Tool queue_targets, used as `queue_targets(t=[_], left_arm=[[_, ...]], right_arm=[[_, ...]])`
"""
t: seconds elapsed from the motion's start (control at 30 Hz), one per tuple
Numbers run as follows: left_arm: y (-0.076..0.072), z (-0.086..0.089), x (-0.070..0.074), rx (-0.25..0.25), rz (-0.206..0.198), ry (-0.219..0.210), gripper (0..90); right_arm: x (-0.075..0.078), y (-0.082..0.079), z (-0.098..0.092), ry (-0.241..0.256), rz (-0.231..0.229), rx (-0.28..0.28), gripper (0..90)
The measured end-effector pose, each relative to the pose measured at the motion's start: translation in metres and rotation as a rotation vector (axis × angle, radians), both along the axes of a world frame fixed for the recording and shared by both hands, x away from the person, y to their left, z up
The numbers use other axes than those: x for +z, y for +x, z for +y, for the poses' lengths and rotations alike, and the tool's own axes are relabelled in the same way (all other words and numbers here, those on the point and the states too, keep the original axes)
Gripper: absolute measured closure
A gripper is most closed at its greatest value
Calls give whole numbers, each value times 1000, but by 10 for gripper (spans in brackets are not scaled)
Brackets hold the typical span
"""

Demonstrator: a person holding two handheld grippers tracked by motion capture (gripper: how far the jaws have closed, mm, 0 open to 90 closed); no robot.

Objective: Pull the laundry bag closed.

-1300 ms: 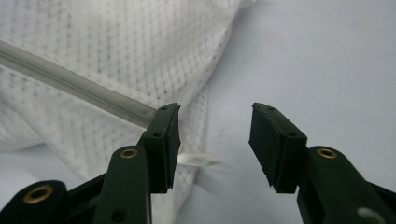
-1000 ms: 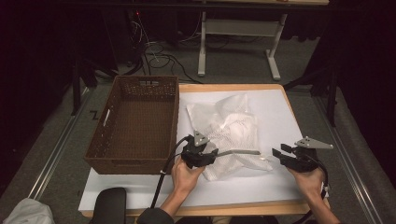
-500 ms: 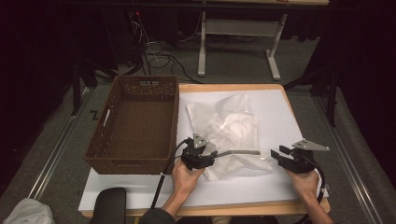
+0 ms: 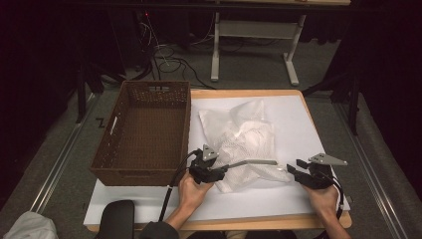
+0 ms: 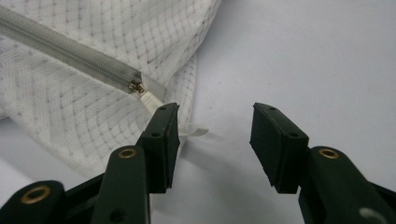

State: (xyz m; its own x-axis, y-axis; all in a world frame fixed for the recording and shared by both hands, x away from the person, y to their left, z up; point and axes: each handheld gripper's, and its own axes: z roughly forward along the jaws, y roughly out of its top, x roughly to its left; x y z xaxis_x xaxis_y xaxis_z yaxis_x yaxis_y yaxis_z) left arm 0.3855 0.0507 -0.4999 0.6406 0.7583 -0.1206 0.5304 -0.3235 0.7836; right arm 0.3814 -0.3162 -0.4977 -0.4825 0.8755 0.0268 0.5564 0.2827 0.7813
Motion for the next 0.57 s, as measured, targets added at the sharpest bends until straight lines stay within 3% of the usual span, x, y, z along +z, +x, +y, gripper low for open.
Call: queue_targets(t=[0.27,0.57], left_arm=[[-2,3,4,-3,4,-2,436],[-5,4,5,-6,7,-10,433]], right_arm=[[4,-8,-1,0,-31,10,515],[1,-5,-3,-5,-9,12,514]])
